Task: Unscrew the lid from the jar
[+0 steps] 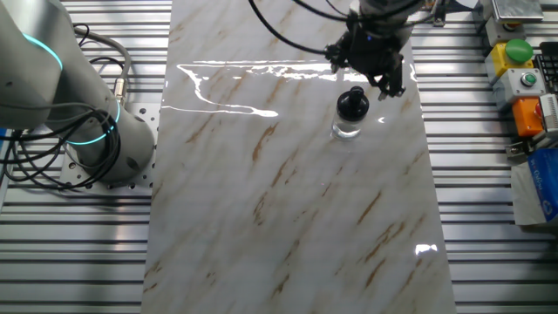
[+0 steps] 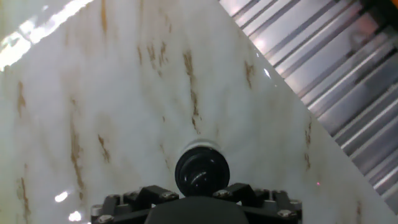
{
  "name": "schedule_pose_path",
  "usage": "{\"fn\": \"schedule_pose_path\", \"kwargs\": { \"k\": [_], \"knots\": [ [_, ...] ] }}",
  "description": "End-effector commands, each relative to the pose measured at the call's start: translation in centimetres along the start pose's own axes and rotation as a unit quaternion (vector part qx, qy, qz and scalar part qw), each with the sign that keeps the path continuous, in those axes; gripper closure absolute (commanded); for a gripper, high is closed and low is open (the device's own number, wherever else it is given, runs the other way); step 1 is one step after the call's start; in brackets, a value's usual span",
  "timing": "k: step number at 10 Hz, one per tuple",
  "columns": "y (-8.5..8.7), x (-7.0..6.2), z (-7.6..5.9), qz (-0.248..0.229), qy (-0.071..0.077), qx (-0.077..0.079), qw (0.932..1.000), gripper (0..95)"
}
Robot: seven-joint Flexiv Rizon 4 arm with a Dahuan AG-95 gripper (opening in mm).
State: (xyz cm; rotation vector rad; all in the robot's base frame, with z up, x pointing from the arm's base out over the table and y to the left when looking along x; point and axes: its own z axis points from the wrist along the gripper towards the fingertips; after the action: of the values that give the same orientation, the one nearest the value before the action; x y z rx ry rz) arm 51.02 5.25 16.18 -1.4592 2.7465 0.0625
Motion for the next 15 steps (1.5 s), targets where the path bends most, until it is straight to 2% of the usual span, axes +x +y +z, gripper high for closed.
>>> {"fn": "schedule_pose_path", "kwargs": {
  "k": [1,4,7,9,15],
  "knots": [
    [-0.5,-0.3,1.3,-0.011,-0.001,0.0,0.9999,0.0],
    [-0.8,-0.8,3.0,-0.02,-0.003,-0.001,0.9998,0.0],
    [-0.8,-0.8,3.6,-0.023,-0.006,-0.003,0.9997,0.0],
    [-0.4,-0.5,4.0,-0.009,-0.015,-0.01,0.9998,0.0],
    [0.3,0.0,5.6,-0.001,-0.017,-0.008,0.9998,0.0]
  ]
}}
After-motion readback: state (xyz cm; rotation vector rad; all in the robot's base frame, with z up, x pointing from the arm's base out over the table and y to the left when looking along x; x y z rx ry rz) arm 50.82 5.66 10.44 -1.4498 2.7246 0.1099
